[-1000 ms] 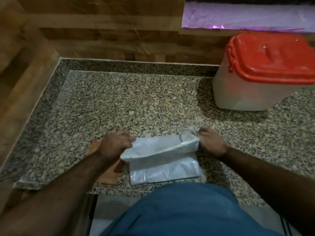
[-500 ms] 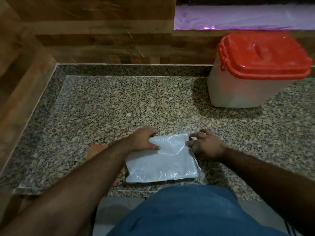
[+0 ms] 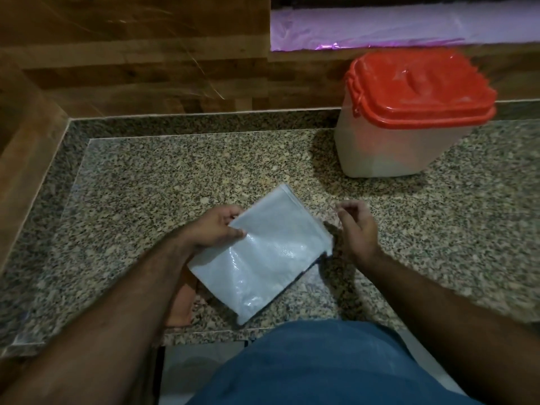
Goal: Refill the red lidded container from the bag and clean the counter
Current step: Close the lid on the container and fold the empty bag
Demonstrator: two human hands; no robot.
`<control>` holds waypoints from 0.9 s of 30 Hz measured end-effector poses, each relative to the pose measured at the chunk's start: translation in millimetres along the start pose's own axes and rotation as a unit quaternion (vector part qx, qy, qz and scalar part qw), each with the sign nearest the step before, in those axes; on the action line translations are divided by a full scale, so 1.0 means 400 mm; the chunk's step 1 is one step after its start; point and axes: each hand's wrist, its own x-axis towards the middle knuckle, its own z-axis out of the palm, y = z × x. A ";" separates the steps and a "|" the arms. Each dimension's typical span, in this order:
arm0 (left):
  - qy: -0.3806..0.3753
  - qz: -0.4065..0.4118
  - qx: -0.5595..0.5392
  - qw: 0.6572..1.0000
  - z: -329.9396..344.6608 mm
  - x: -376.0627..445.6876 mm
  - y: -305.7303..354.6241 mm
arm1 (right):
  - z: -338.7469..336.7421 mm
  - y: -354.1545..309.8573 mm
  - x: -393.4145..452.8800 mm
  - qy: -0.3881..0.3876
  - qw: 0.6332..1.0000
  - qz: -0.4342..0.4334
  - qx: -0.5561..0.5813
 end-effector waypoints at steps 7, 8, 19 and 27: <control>0.116 0.085 -0.318 0.937 0.088 -0.015 0.023 | 0.071 -0.073 -0.015 -0.278 0.920 0.166 0.219; 0.124 0.093 -0.343 0.926 0.103 -0.016 0.023 | 0.074 -0.082 -0.012 -0.302 0.913 0.158 0.222; 0.063 0.122 -0.308 0.941 0.050 -0.067 -0.019 | 0.076 -0.186 -0.002 -0.336 0.916 0.140 0.168; -0.003 0.194 -0.354 0.915 0.040 -0.157 -0.001 | 0.067 -0.232 -0.032 -0.361 0.895 0.115 0.236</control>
